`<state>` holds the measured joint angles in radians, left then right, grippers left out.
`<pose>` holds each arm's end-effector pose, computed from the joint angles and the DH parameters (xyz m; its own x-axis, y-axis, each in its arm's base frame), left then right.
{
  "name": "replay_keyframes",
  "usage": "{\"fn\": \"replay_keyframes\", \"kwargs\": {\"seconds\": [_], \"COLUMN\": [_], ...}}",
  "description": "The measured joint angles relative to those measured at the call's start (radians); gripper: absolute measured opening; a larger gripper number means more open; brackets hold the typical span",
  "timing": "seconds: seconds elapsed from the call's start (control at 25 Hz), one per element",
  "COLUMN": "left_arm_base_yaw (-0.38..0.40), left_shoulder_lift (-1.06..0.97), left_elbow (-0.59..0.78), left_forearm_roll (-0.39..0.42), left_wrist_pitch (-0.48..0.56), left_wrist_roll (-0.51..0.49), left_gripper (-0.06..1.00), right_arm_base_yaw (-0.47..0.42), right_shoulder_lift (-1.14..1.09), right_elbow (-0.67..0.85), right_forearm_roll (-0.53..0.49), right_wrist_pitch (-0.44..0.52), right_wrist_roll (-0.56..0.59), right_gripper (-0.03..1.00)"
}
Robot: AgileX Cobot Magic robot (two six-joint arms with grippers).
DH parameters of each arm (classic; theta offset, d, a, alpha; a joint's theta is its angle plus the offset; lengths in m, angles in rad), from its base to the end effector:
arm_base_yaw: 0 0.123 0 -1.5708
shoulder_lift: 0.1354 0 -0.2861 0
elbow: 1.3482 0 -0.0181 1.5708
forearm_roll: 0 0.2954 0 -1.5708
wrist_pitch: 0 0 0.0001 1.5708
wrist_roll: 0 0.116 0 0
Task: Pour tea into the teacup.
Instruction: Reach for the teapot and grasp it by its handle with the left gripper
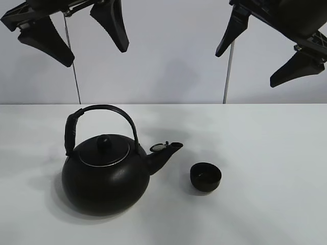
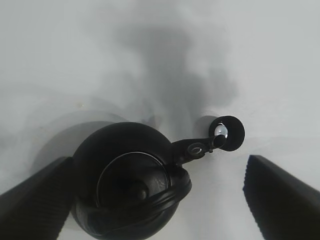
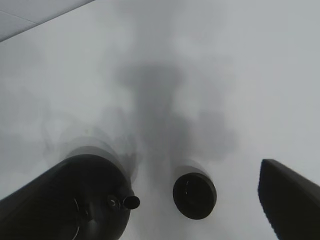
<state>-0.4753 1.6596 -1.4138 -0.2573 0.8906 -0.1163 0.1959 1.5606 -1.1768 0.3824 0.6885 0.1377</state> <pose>0.3597 -0.2109 0.2755 -0.8828 0.1493 -0.4454 0.3064 0.9017 -0.3050 0.3763 0.1027 0.2462 -0.8595 0.2503 -0.4457 0.0448 0.9055 0.4220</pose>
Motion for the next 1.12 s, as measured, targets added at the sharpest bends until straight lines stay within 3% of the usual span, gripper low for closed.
{"fn": "replay_keyframes", "kwargs": {"seconds": [1.12], "left_arm_base_yaw": [0.000], "left_shoulder_lift": [0.000], "left_elbow": [0.000], "left_forearm_roll": [0.000], "left_wrist_pitch": [0.000], "left_wrist_roll": [0.000], "left_gripper": [0.65], "right_arm_base_yaw": [0.000], "right_shoulder_lift": [0.000], "right_elbow": [0.000], "right_forearm_roll": [0.000], "right_wrist_pitch": [-0.025], "right_wrist_roll": [0.000], "right_gripper": [0.69]}}
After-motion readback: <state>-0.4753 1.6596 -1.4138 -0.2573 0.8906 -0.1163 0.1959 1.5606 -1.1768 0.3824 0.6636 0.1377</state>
